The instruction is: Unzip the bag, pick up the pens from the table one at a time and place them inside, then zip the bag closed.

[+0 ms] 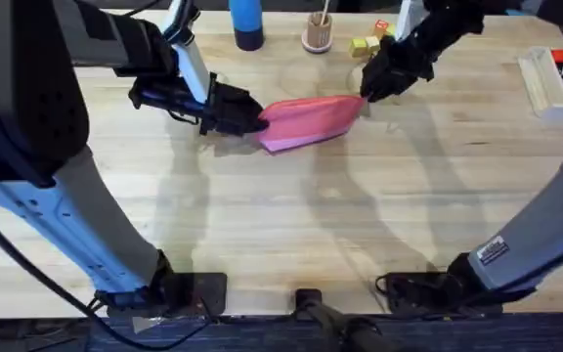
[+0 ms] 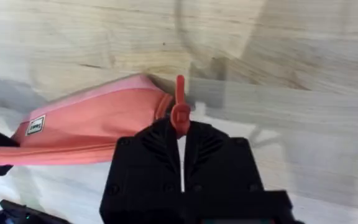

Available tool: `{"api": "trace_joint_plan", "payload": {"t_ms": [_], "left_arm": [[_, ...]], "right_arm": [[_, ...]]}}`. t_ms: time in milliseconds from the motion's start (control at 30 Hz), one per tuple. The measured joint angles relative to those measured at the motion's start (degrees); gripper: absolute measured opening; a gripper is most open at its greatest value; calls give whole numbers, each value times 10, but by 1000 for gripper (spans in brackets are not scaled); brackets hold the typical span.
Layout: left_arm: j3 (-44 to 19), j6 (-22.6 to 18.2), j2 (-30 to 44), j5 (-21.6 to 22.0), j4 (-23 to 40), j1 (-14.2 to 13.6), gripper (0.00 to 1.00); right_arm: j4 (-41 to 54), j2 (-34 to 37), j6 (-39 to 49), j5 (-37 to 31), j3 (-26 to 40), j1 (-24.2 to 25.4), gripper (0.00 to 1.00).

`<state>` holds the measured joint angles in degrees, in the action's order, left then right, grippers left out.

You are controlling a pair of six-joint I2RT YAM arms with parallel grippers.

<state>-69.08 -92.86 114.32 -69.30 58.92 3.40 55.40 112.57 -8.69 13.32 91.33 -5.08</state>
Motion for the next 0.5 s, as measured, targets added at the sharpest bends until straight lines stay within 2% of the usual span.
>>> {"api": "trace_joint_plan", "payload": {"t_ms": [267,367,500], "left_arm": [[0,0,0,1,0,0,44],[0,0,0,3,0,0,44],[1,0,0,21,6,10,44]], "right_arm": [[1,5,-3,4,0,4,33],[1,-2,-3,-4,0,4,110],[2,-25,4,-57,0,28,188]]}}
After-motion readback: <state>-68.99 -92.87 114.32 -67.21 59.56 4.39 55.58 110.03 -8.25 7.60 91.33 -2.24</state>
